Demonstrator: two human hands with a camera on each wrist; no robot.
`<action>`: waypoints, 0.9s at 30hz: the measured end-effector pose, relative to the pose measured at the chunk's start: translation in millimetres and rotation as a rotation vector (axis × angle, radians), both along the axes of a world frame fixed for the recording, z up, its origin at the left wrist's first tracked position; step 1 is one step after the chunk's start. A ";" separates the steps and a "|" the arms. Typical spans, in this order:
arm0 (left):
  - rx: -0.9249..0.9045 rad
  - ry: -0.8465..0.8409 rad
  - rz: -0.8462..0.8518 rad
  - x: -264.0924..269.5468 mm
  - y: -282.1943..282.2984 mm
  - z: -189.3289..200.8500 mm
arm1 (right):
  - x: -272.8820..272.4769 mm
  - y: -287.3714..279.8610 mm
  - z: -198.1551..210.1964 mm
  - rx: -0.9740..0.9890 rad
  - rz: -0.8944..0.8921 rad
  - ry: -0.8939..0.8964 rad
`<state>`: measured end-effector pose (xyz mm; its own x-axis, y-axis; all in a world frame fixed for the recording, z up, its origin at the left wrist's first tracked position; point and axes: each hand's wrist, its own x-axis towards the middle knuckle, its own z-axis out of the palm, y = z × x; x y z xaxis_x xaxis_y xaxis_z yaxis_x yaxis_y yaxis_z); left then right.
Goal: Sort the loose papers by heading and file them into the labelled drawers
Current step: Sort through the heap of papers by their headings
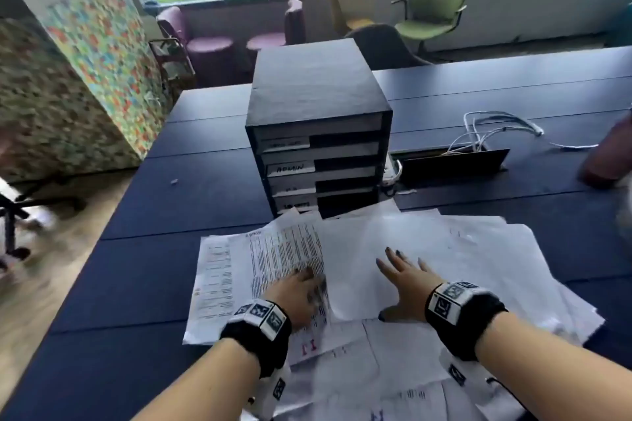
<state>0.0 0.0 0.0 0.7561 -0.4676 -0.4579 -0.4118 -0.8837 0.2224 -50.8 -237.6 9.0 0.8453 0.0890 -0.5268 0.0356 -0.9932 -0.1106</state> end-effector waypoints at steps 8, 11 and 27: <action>-0.044 0.051 0.002 -28.6 19.1 -26.2 | -12.9 3.9 -23.0 -0.018 -0.074 -0.029; -0.095 0.081 0.008 -27.2 23.1 -25.2 | -14.7 8.9 -26.8 -0.013 -0.066 -0.084; -0.255 -0.095 1.023 -2.7 82.9 -28.1 | 0.8 -2.1 40.4 0.412 -0.565 -0.468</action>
